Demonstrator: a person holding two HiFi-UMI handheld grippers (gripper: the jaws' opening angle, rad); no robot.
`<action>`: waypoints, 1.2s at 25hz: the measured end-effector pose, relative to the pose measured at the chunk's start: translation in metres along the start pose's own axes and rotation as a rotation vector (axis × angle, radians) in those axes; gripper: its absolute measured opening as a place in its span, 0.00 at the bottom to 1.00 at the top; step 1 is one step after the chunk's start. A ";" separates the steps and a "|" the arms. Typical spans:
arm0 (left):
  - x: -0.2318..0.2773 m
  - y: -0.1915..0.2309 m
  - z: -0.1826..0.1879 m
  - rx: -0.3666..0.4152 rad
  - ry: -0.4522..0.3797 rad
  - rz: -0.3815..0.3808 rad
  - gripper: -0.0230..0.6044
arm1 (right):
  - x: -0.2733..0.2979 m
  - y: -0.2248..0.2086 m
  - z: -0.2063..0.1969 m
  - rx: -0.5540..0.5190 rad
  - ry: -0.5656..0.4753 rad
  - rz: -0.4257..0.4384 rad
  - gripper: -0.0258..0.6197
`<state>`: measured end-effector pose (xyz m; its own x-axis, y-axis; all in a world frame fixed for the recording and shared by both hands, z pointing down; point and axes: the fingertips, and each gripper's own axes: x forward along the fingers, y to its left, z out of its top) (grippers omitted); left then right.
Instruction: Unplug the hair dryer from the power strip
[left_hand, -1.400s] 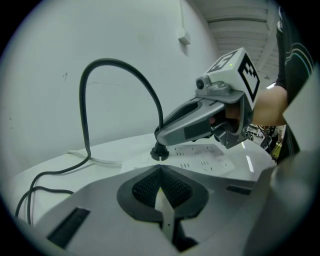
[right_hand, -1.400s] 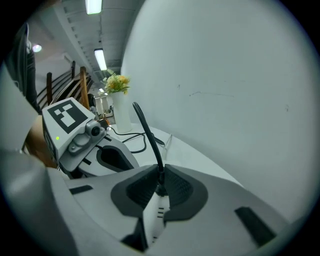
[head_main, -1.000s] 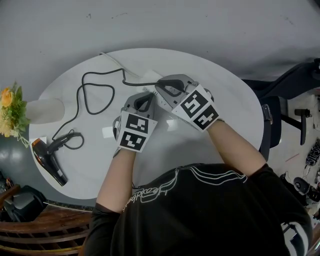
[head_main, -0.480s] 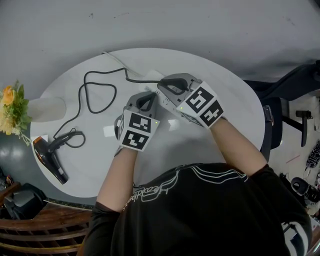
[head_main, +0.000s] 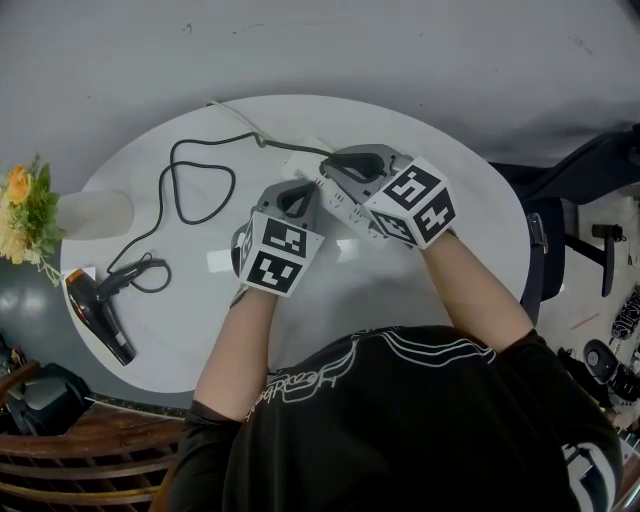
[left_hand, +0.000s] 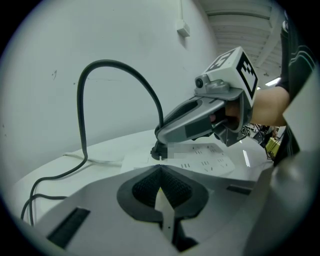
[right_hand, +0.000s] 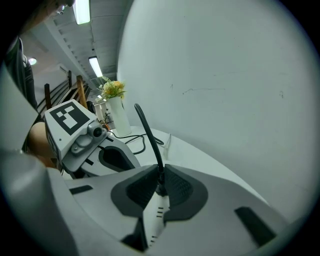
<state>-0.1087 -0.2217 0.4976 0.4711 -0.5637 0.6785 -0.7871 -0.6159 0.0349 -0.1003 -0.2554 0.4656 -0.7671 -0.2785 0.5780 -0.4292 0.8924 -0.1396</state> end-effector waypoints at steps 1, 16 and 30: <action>0.000 0.000 0.000 0.001 0.005 0.002 0.04 | 0.000 0.001 0.001 -0.017 0.004 -0.008 0.08; 0.001 0.000 0.001 0.017 0.040 0.008 0.04 | 0.000 0.006 0.003 -0.068 0.010 -0.038 0.08; 0.002 -0.002 0.001 0.006 0.046 -0.004 0.04 | -0.004 0.006 0.002 -0.079 0.010 -0.022 0.08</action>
<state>-0.1054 -0.2226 0.4981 0.4558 -0.5353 0.7111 -0.7827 -0.6214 0.0339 -0.1010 -0.2497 0.4605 -0.7526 -0.2950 0.5886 -0.4064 0.9115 -0.0628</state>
